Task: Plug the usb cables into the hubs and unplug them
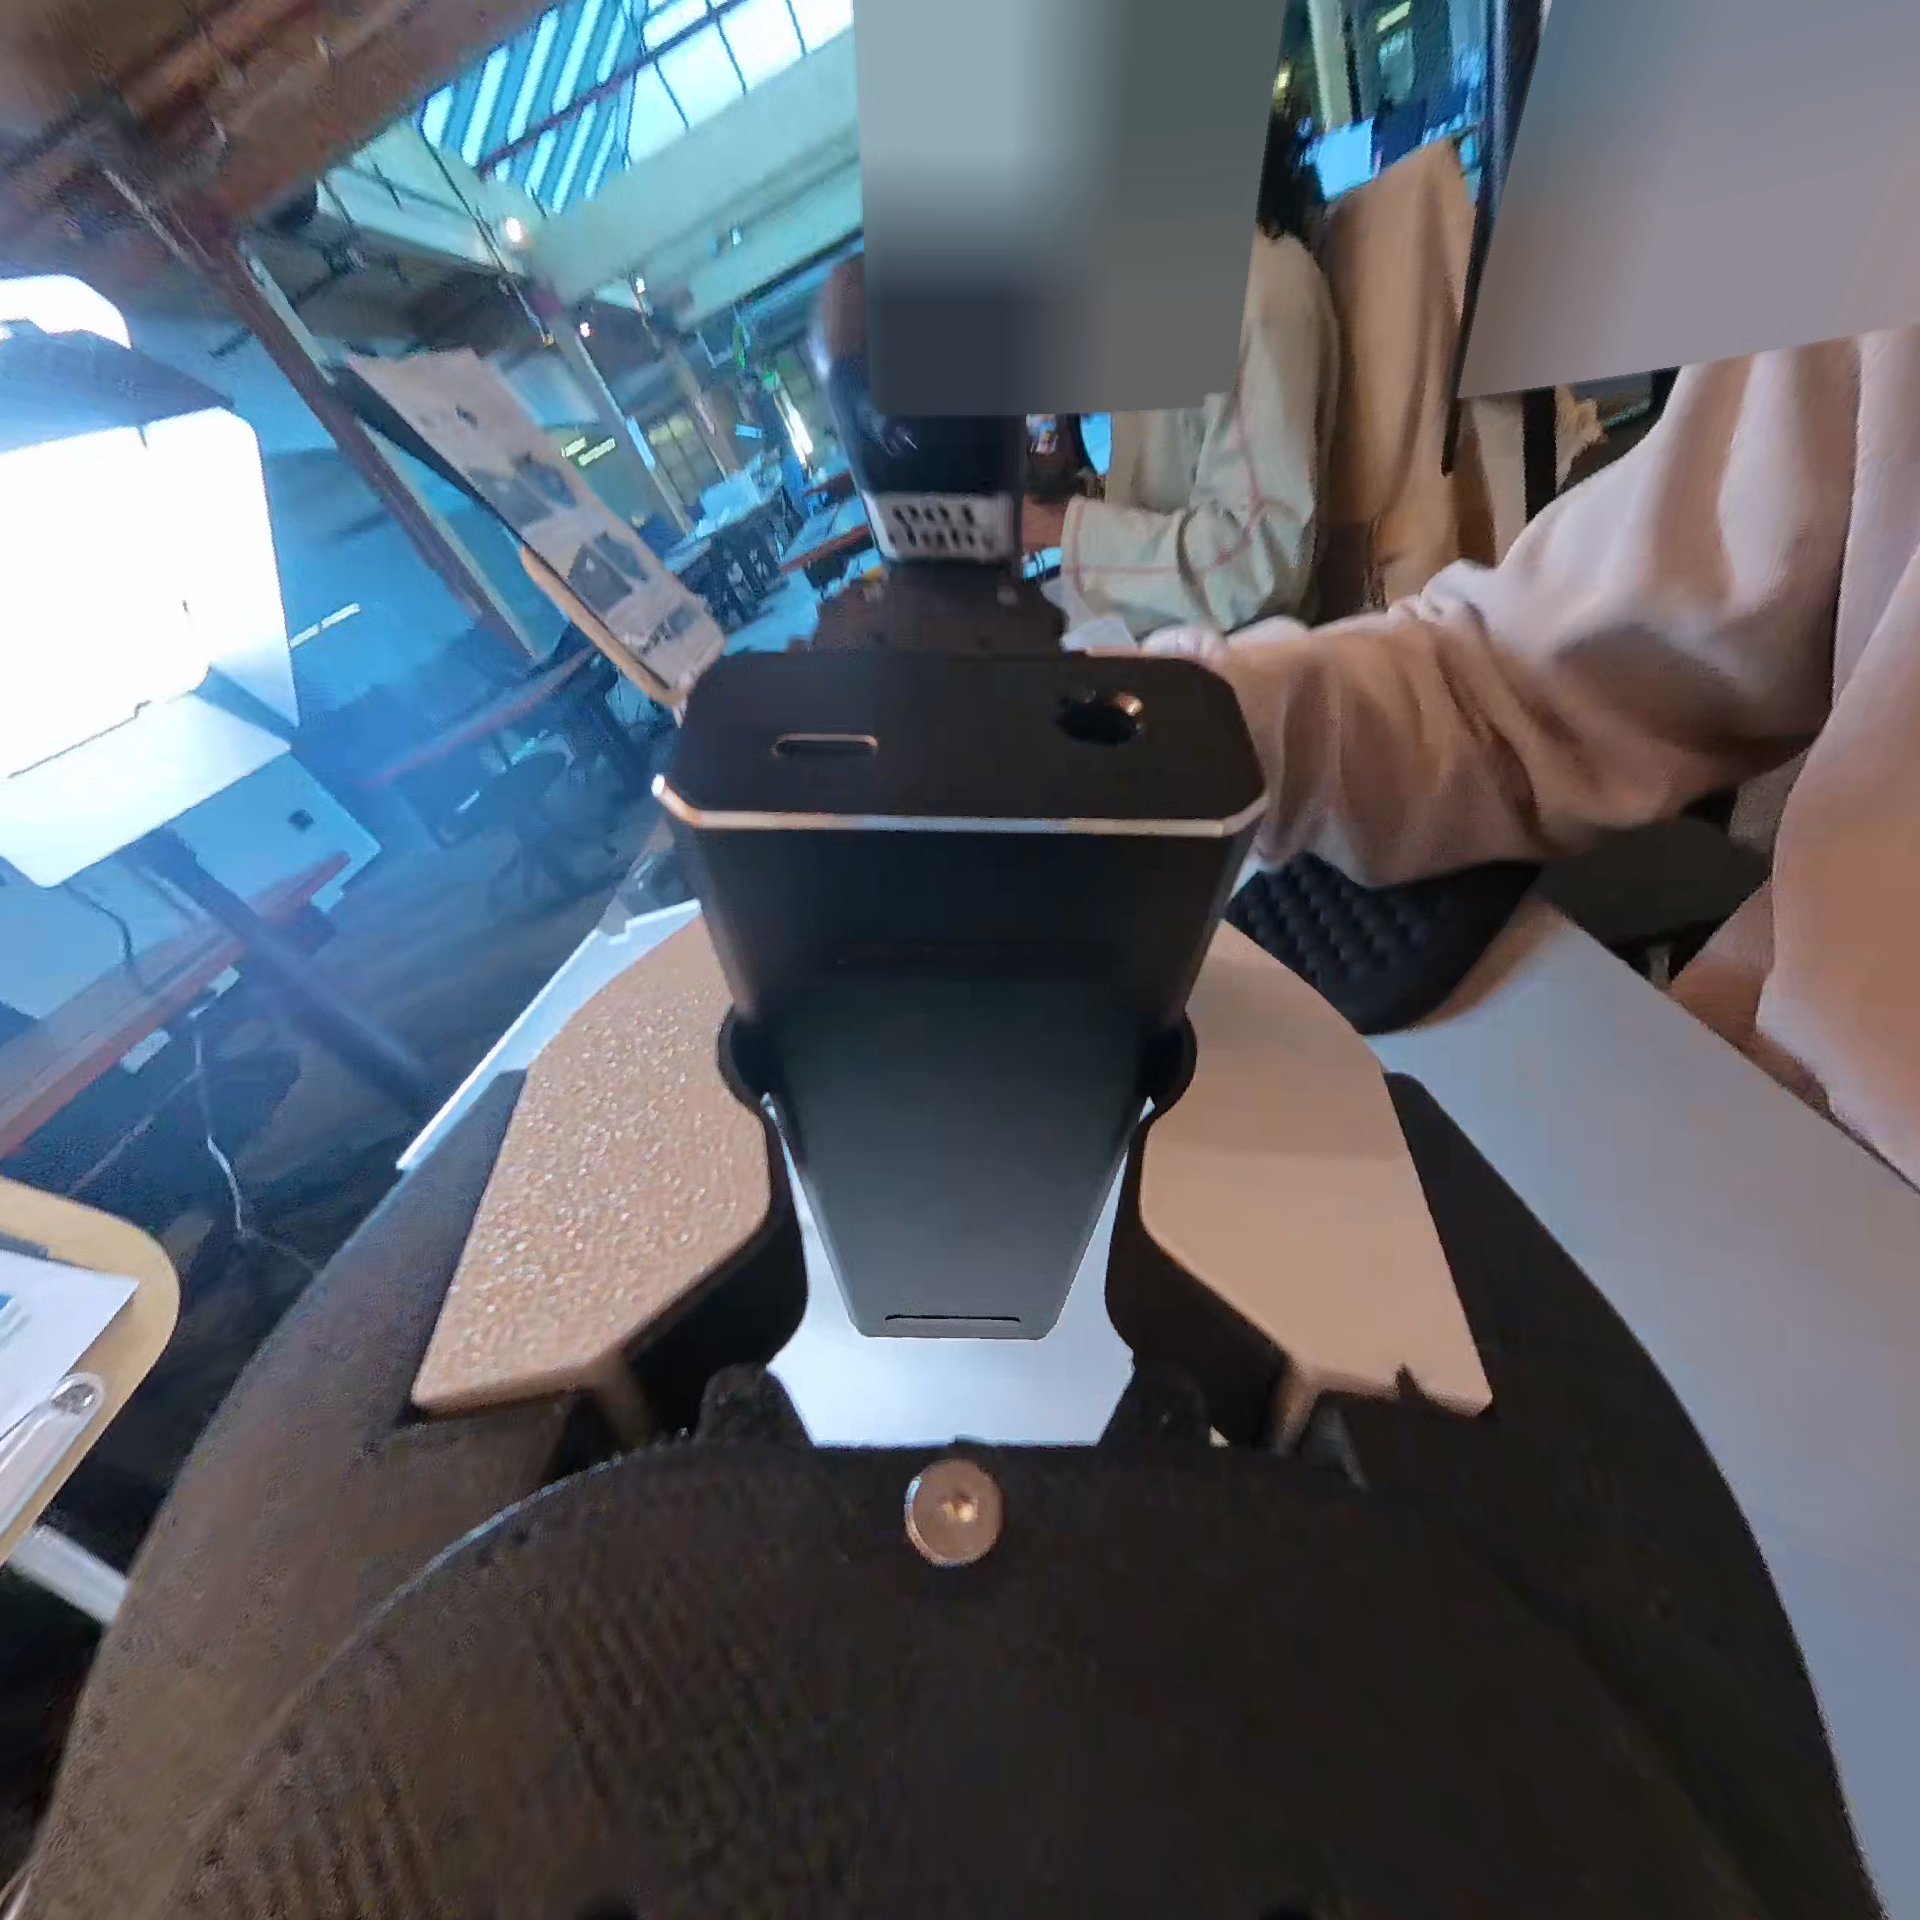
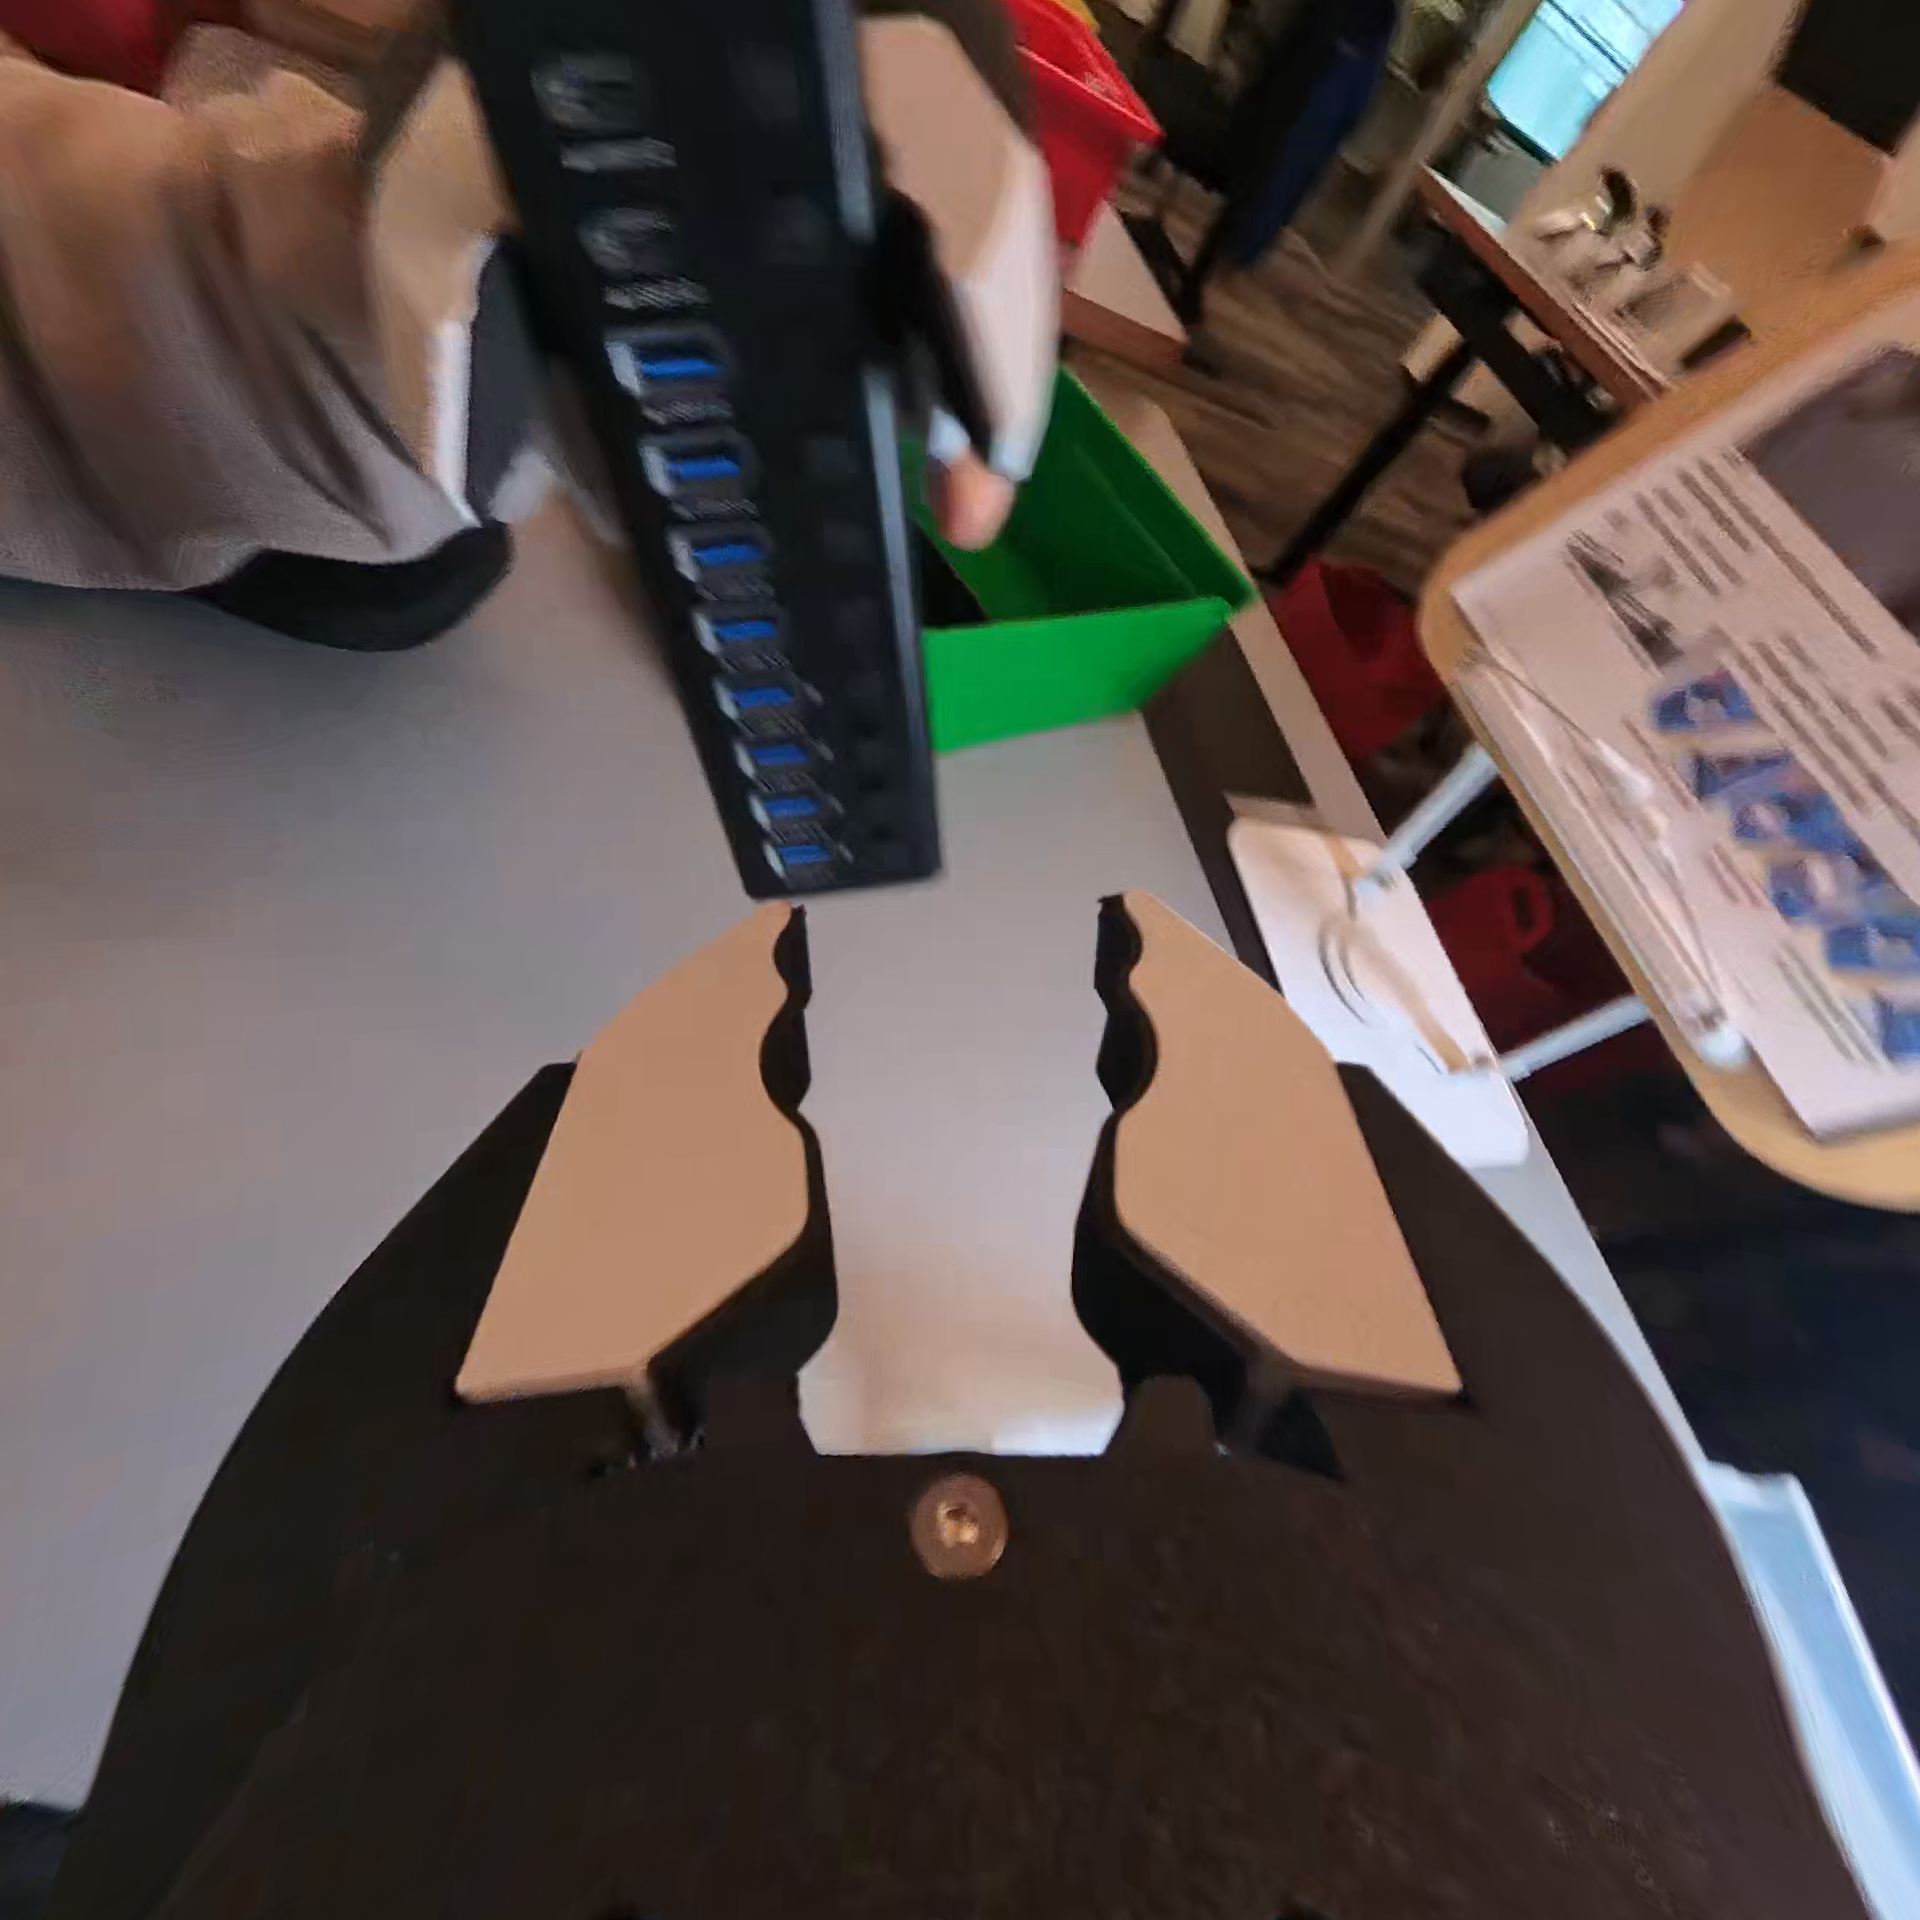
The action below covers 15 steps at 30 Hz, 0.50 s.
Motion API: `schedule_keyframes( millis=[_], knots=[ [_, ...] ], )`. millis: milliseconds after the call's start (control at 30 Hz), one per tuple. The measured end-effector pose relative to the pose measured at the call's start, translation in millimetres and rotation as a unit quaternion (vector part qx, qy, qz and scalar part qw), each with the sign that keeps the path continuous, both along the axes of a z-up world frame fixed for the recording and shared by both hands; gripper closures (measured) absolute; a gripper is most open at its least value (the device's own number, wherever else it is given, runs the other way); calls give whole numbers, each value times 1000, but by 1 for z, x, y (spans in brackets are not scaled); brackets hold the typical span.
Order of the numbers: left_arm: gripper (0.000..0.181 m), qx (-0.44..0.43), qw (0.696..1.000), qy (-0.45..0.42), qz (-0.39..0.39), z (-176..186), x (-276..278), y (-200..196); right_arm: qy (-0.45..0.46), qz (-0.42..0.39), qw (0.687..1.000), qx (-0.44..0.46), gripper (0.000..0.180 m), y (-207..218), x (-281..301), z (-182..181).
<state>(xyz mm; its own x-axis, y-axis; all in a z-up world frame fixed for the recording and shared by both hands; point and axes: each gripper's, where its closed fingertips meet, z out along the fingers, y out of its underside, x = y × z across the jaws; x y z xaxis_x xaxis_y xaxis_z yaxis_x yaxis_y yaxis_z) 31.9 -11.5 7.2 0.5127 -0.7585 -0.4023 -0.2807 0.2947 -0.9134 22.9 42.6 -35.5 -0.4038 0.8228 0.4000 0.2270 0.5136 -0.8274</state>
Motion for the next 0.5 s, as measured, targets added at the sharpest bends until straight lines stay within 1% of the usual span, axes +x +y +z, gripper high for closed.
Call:
schedule_keyframes(
  millis=[67, 100, 133, 167, 200, 233, 333, 400, 433, 500],
  knots=[
    [109, 12, 1000, -15, -8, 4, 10, -1, 13, 41, 999, 13, 121, -36, -13, -5],
    [109, 17, 1000, -21, -10, 5, 15, -1, 31, 42, 998, 23, 117, -47, -21, -4],
    [108, 21, 999, -25, -11, 6, 19, 0, 62, 34, 997, 37, 115, -55, -29, 1],
    [108, 32, 999, -26, -6, 8, 19, 1, 81, 22, 995, 49, 117, -58, -33, 3],
    [108, 40, 999, -22, -3, 8, 19, 1, 93, 10, 994, 60, 118, -58, -36, 5],
    [108, 38, 999, -19, 0, 8, 19, 1, 94, 17, 994, 58, 118, -58, -35, 5],
    [108, 19, 998, -9, 51, 8, 6, 14, 65, 16, 996, 56, 118, -44, -26, 8],
    [106, 6, 996, -28, 87, 15, -12, 21, 48, 12, 997, 57, 118, -26, -20, 14],
    [110, 1, 993, -31, 114, 17, -24, 26, 31, 6, 997, 64, 118, -13, -17, 16],
    [112, 8, 986, -23, 168, 17, -47, 33, -13, -27, 996, 90, 118, 27, -11, 19]
  ],
)
